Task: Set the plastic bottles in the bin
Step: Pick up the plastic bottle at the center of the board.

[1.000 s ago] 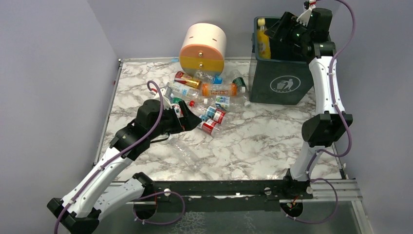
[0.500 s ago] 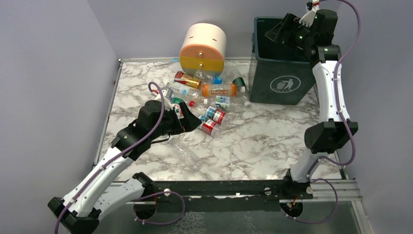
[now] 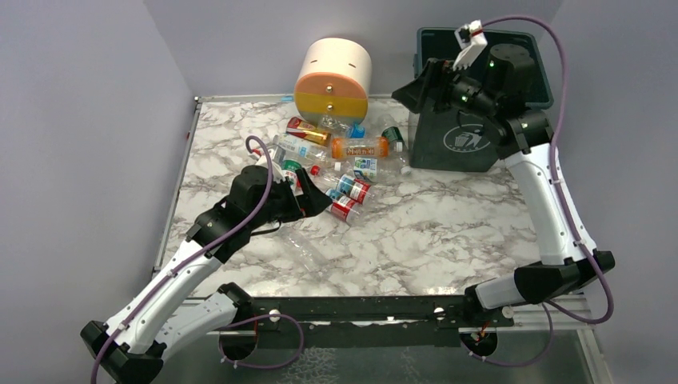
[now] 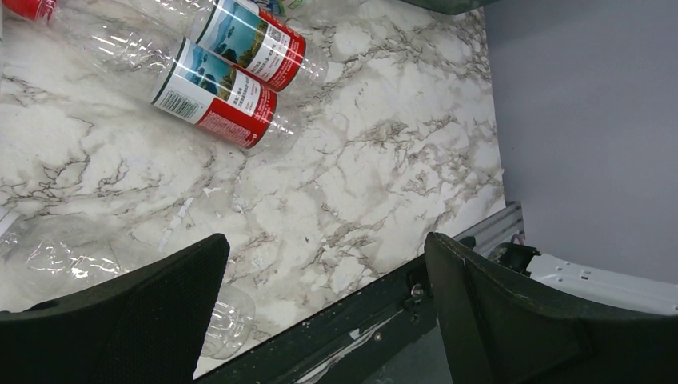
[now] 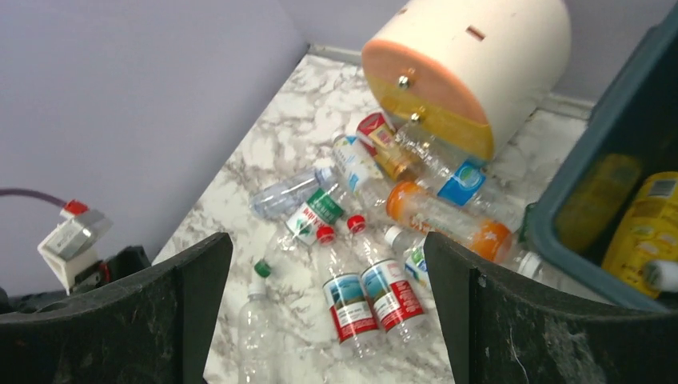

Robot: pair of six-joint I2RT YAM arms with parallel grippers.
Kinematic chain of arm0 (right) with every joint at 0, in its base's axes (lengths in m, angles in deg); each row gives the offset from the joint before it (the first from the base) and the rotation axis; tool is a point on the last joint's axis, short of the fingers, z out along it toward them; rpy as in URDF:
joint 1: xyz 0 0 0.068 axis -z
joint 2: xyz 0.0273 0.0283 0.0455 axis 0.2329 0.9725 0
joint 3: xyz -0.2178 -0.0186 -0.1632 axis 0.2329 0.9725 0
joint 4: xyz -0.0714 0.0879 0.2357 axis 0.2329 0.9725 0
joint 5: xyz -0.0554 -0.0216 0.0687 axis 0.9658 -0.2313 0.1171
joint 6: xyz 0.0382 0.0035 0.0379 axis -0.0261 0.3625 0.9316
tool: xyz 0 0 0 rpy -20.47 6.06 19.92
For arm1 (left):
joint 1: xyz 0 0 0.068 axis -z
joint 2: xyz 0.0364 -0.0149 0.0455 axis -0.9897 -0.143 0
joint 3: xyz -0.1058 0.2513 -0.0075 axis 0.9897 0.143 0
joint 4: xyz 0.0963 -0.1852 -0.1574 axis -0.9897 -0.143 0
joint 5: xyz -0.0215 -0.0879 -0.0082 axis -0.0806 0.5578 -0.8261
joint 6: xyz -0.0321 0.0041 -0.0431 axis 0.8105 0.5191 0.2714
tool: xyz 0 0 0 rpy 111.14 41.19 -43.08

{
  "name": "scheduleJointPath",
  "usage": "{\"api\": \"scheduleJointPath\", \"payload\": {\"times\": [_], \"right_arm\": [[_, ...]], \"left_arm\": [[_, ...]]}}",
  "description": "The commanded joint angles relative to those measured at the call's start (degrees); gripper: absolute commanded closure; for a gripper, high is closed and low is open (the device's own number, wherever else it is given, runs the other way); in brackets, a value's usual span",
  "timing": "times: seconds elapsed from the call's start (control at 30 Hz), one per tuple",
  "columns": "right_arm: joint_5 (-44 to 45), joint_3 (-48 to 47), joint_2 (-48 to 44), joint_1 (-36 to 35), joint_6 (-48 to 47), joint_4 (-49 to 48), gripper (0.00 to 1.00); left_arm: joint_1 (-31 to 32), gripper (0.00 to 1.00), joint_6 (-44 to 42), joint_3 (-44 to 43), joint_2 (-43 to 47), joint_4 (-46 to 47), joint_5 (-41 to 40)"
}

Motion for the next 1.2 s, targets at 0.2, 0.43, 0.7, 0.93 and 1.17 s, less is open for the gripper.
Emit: {"api": "scheduleJointPath", "payload": {"times": [0.2,0.43,0.7,0.93,1.17], "right_arm": [[0.9,12.8,-3.1,-10.2,-2.7,-4.7,0.05],[1.3,18.5,-1.3,-14.6,-2.5,-8.8,0.0],[3.3,21.5,4.7,-19.1,-2.6,-11.6,0.0],[4.9,20.7,10.9,-21.1,-2.3,-12.4,0.01],[5.7,19.5,17.1,-22.2,-2.0,-12.6,0.04]], "left_arm": [[-0.1,0.01,0.8,0.9,1.7,2.2,1.3],[-0.1,0.01,1.0,1.4,2.6,2.7,1.5],[-0.1,0.01,0.2,1.0,2.7,2.6,1.5],[-0.1,0.01,-0.1,0.6,2.7,2.6,1.4],[-0.1,0.01,0.0,1.2,3.2,2.7,1.4]]}}
